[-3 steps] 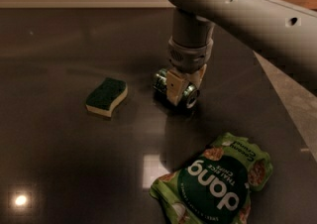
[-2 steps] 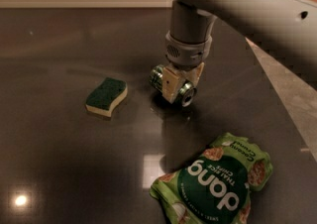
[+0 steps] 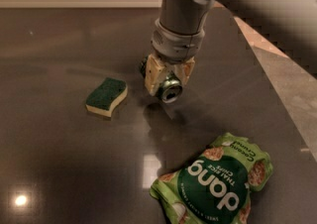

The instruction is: Place green can upright

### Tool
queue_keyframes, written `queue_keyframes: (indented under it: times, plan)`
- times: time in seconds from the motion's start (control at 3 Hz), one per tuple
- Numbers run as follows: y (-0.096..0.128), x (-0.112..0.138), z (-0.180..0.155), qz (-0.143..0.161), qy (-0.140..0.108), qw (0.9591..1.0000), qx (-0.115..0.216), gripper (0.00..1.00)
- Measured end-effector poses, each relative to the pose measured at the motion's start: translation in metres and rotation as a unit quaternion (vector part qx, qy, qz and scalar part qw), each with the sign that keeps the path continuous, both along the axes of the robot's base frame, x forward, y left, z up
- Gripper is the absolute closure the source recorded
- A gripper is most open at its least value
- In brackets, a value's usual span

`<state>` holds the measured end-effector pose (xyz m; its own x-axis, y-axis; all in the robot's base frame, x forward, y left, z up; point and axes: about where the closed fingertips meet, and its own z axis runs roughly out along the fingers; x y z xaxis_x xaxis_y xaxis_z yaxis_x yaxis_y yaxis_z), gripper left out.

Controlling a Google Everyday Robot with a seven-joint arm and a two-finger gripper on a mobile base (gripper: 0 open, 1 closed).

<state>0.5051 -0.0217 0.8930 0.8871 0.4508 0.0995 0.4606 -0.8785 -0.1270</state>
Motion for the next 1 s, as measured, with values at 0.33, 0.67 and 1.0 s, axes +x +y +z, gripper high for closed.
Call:
queue_keyframes:
  times: [0.33,0.67,1.0]
  plan:
    - [0.006,0.004,0.005,-0.090,0.008,0.9956,0.026,1.00]
    - [0.005,0.011,0.009,-0.181,0.014,0.9827,0.037,1.00]
    - [0.005,0.015,0.014,-0.259,0.001,0.9651,0.038,1.00]
